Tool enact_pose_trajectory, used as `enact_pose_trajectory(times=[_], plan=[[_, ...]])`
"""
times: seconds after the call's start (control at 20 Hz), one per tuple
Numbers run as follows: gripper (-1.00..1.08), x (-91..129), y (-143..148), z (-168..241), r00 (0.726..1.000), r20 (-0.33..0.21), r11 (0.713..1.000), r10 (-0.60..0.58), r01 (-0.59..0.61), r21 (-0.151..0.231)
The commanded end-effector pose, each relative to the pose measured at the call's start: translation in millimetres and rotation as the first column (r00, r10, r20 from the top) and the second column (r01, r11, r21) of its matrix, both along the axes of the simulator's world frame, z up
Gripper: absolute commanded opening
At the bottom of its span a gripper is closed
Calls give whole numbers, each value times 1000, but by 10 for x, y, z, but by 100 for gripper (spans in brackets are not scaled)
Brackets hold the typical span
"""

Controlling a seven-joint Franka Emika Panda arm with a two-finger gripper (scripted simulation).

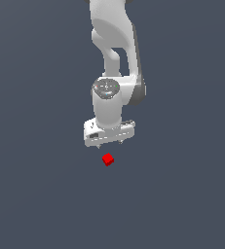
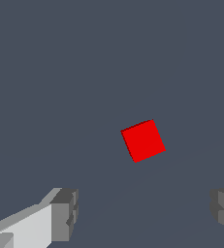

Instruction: Pick up the red cube and move it to a goal position.

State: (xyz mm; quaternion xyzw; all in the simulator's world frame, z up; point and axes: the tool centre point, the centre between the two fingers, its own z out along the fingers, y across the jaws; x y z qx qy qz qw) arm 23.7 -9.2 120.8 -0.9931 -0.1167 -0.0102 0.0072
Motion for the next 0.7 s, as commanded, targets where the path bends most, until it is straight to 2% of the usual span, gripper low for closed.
enact_pose_trajectory(times=[0.0, 0.35, 0.65], plan=[[100, 46, -29, -185, 998, -3, 998, 69, -69, -2], [100, 183, -86, -650, 970, -11, 970, 242, -242, -10], [100, 267, -106, -905, 942, -16, 942, 335, -335, -14]])
